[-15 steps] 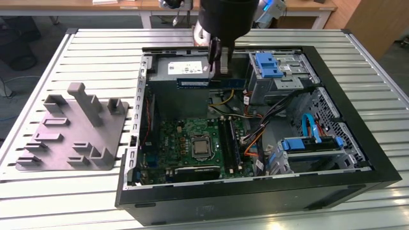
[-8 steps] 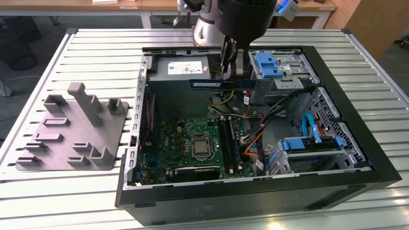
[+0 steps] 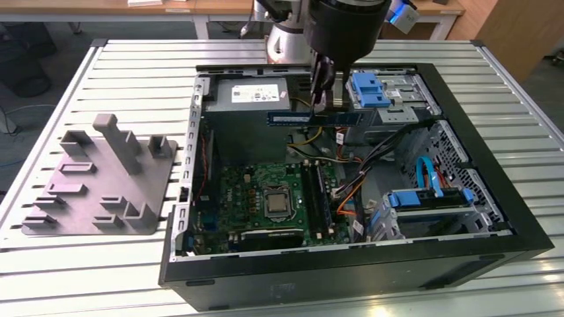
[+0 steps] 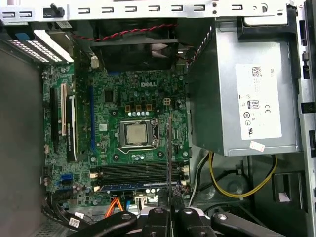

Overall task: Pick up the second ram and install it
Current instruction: 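Pick up the second ram and move it above second insertion slot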

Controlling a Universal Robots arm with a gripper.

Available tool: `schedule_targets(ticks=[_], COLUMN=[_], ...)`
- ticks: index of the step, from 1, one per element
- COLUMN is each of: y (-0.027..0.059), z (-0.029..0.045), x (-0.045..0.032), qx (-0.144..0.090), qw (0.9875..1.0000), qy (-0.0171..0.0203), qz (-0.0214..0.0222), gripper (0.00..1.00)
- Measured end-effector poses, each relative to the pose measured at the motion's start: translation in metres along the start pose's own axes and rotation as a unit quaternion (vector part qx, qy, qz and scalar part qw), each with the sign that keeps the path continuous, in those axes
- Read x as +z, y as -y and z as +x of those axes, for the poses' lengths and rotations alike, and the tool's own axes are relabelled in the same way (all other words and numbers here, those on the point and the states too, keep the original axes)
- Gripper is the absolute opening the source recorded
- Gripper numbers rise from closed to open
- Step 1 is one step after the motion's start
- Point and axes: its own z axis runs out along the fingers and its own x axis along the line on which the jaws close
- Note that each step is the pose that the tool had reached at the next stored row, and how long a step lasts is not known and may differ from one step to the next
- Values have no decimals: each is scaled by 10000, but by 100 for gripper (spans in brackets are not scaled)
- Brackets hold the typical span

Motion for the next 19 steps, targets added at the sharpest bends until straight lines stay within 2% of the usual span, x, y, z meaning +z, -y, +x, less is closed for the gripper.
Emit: schedule_targets(ticks=[5,9,14,19], y=[3,-3,0,6], z=[7,73,138,153], x=[3,21,100,191], qx=[-1,-1,-1,-1], qw=[10000,10000,10000,10000], qy=[2,1,-1,-2], qz=[0,0,0,0], gripper=[14,14,14,14])
